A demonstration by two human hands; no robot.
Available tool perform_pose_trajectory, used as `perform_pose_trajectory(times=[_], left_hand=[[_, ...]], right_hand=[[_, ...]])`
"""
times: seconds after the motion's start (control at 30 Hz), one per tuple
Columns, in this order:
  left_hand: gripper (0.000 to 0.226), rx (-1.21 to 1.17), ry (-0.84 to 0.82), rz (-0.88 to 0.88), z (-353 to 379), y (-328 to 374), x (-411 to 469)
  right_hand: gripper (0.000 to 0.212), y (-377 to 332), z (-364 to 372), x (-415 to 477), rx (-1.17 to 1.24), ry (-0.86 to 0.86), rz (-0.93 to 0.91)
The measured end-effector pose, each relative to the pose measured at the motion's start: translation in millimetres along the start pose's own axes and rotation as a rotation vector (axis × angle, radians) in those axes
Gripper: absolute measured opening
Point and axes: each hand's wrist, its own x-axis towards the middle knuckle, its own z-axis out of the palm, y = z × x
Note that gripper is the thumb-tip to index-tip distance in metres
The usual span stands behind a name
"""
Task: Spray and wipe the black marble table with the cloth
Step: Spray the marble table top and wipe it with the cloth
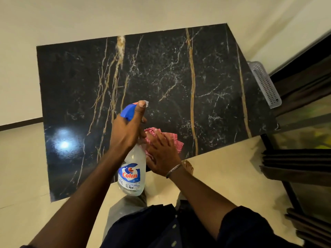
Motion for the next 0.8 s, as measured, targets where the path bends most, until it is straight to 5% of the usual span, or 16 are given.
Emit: perform_pose_trajectory(times=[0.17, 0.8], left_hand=[[0.035, -0.048, 0.020, -0.036, 41.0, 20.9, 9.5], [0.034, -0.046, 0.017, -0.012, 210.5, 86.5, 49.5]], right_hand=[[0.066, 80.0, -13.0, -21.3, -0.047, -0.014, 0.018], [0.066, 400.5, -74.1, -105.3, -0.074, 0.088, 0.535]])
